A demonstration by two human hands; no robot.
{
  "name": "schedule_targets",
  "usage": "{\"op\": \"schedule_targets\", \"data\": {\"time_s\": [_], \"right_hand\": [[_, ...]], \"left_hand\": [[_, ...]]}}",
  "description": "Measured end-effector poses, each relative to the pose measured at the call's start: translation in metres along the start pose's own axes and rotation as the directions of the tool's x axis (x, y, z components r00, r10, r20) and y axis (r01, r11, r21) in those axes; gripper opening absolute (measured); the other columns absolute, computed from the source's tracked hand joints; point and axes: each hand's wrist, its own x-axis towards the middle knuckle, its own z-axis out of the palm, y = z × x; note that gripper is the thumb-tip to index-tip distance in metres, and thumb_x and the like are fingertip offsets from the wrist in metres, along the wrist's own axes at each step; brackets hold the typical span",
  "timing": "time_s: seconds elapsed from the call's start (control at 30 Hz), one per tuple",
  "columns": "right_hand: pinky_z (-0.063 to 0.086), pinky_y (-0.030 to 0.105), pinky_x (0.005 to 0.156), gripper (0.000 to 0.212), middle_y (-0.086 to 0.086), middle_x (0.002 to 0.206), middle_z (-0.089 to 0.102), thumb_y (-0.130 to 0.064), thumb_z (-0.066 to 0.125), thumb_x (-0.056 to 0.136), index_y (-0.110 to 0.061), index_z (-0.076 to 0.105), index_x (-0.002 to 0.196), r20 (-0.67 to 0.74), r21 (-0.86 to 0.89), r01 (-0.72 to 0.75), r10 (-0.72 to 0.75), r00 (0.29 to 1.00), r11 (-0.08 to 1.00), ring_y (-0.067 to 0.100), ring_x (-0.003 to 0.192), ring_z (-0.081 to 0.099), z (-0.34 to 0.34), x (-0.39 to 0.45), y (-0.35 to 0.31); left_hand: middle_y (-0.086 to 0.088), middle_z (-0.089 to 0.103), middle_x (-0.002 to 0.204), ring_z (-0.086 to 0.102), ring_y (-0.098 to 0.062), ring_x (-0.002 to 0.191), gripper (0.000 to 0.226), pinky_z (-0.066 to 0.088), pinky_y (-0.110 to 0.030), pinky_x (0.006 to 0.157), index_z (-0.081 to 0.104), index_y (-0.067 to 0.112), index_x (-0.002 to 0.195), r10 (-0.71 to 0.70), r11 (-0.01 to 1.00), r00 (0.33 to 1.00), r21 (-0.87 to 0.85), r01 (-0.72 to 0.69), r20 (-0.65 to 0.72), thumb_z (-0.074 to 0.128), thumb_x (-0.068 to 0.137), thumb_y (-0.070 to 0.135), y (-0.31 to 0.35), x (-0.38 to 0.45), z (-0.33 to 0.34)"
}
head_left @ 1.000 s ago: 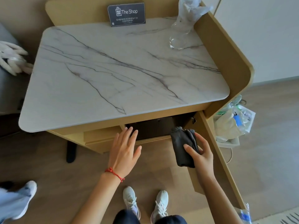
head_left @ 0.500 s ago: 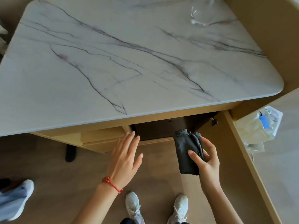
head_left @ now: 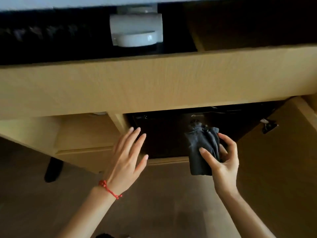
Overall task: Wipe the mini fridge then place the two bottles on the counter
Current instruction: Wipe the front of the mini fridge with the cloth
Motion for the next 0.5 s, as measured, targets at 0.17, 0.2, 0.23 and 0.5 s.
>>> {"op": "schedule_targets", "data": {"time_s": [0.17, 0.2, 0.23, 0.5], "right_hand": [[0.052, 0.043, 0.086, 0.054, 0.015, 0.116, 0.058, -0.017, 0.076, 0.071, -0.041, 0.047, 0.11, -0.074, 0.016, 0.241, -0.239, 0.968, 0.97, 0.023, 0.107, 0.061, 0.019, 0.031, 0.066], [0.052, 0.043, 0.088, 0.054, 0.017, 0.117, 0.057, -0.019, 0.075, 0.071, -0.041, 0.046, 0.111, -0.089, 0.012, 0.287, -0.284, 0.955, 0.958, 0.025, 0.107, 0.06, 0.023, 0.036, 0.078], [0.051, 0.04, 0.088, 0.056, 0.015, 0.117, 0.057, -0.017, 0.075, 0.072, -0.04, 0.045, 0.113, -0.102, 0.009, 0.328, -0.326, 0.94, 0.945, 0.023, 0.106, 0.06, 0.027, 0.041, 0.089], [0.041, 0.048, 0.102, 0.055, -0.003, 0.12, 0.05, -0.003, 0.065, 0.08, -0.032, 0.041, 0.12, -0.235, -0.021, 0.639, -0.625, 0.744, 0.769, 0.025, 0.117, 0.051, 0.051, 0.072, 0.161]], "left_hand": [[-0.019, 0.047, 0.135, 0.035, -0.03, 0.132, 0.046, 0.03, -0.045, 0.108, 0.043, 0.005, 0.13, 0.137, 0.984, 0.975, 0.134, -0.114, -0.173, 0.046, 0.09, 0.027, -0.039, 0.002, 0.049], [-0.02, 0.048, 0.135, 0.035, -0.031, 0.132, 0.046, 0.03, -0.046, 0.108, 0.042, 0.004, 0.13, 0.157, 0.979, 0.968, 0.156, -0.127, -0.198, 0.046, 0.09, 0.026, -0.047, 0.003, 0.057], [-0.021, 0.047, 0.135, 0.035, -0.031, 0.132, 0.046, 0.03, -0.048, 0.108, 0.041, 0.004, 0.131, 0.177, 0.974, 0.959, 0.177, -0.14, -0.219, 0.046, 0.09, 0.025, -0.054, 0.003, 0.065], [-0.021, 0.047, 0.135, 0.033, -0.031, 0.132, 0.044, 0.024, -0.047, 0.112, 0.047, 0.0, 0.128, 0.344, 0.909, 0.86, 0.364, -0.203, -0.377, 0.048, 0.089, 0.022, -0.089, 0.005, 0.114]]}}
